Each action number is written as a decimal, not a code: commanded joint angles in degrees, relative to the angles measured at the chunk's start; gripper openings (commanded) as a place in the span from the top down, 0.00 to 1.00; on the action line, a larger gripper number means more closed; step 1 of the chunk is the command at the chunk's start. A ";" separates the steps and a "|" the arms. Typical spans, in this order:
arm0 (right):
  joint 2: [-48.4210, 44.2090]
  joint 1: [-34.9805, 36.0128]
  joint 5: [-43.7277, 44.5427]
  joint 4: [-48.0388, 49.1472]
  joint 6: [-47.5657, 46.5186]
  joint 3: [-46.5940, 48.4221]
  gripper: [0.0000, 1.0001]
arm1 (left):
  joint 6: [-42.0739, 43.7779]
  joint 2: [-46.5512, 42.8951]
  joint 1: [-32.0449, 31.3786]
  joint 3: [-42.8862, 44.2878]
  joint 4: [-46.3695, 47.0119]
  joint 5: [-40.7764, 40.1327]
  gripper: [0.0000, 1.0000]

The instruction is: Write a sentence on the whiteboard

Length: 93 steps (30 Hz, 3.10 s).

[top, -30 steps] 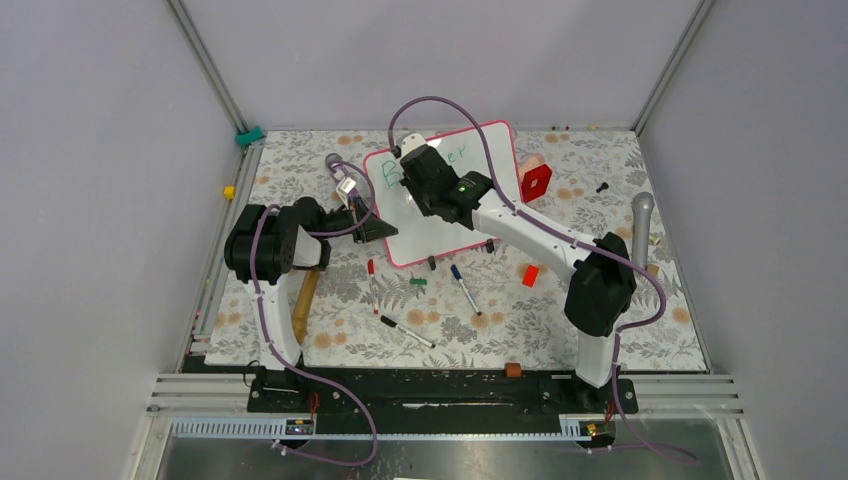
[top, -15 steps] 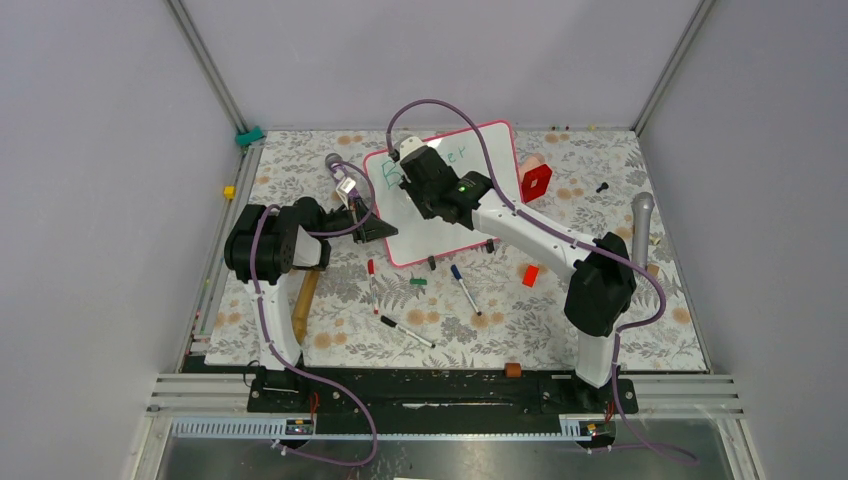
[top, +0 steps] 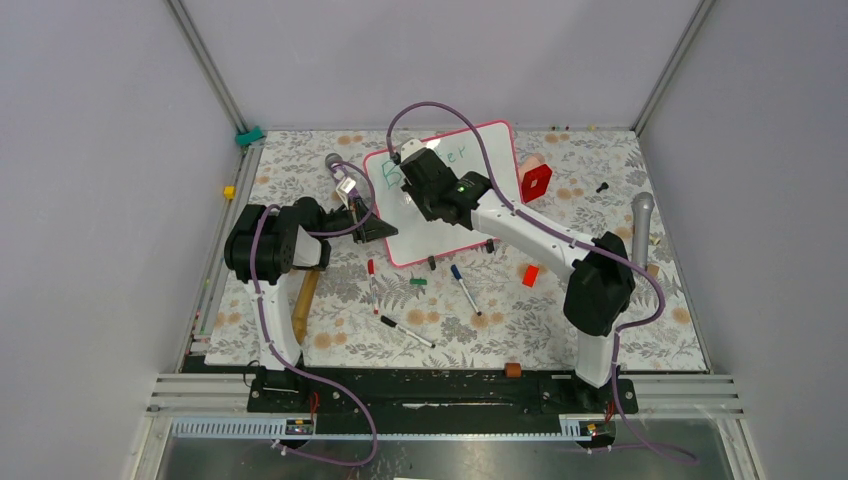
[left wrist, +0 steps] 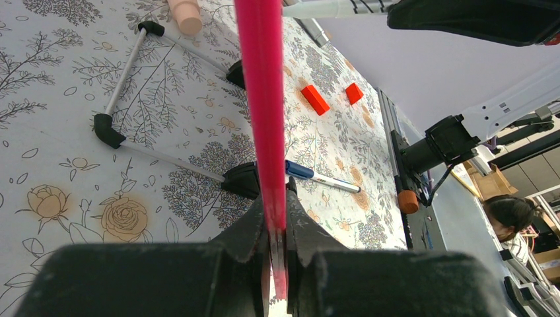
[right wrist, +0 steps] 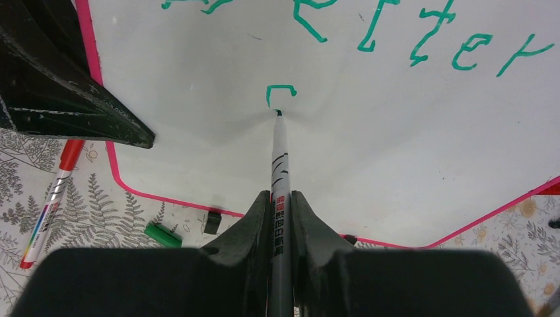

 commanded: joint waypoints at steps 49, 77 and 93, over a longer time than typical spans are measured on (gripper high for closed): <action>-0.15 0.42 5.93 1.53 -0.80 8.29 1.00 | 4.98 1.60 -1.19 -0.12 2.52 7.87 1.00; 3.25 0.39 6.19 1.27 -0.46 8.33 1.00 | 4.98 1.60 -1.16 -0.18 2.54 7.83 1.00; 1.98 0.38 6.02 0.61 0.02 5.26 1.00 | 4.90 1.67 -1.17 -0.19 2.48 7.91 1.00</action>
